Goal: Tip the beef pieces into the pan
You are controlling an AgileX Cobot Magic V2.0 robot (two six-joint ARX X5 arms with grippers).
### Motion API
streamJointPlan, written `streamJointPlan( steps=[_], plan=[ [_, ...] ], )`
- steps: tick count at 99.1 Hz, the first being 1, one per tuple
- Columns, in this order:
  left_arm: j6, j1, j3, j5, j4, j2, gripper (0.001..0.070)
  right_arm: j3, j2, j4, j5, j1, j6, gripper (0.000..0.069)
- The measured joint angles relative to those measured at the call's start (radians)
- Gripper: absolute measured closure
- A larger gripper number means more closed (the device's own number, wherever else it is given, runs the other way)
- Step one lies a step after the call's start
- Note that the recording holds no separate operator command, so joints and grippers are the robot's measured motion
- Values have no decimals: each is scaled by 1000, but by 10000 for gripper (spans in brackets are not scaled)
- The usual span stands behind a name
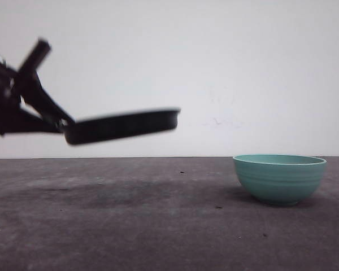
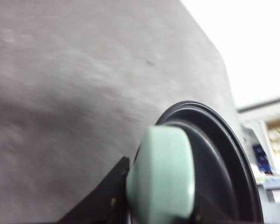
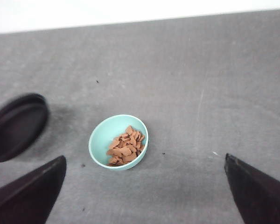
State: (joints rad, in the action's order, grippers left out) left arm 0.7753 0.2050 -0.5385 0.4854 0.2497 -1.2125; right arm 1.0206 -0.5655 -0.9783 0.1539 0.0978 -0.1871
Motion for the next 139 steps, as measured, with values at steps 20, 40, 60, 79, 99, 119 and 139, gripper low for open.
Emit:
streamJointPlan(
  steps=[20, 40, 60, 79, 99, 119, 139],
  plan=[
    [-18, 77, -10, -6, -258, 211, 654, -204, -167, 244, 59, 0, -25, 33],
    [-24, 149, -10, -19, -365, 383, 654, -215, -445, 430, 116, -1, -31, 222],
    [-24, 177, -10, -20, -458, 460, 654, -215, -685, 564, 188, 0, -50, 284],
    [-27, 177, -10, -23, -520, 473, 654, -215, -841, 580, 183, 0, -61, 290],
    [-43, 178, -10, -23, -531, 475, 655, -215, -916, 622, 182, 0, -89, 473],
    [-58, 183, -10, -24, -539, 475, 655, -214, -974, 660, 188, 0, -105, 629],
    [-69, 183, -10, -24, -539, 475, 655, -213, -988, 707, 203, 0, -110, 647]
  ],
)
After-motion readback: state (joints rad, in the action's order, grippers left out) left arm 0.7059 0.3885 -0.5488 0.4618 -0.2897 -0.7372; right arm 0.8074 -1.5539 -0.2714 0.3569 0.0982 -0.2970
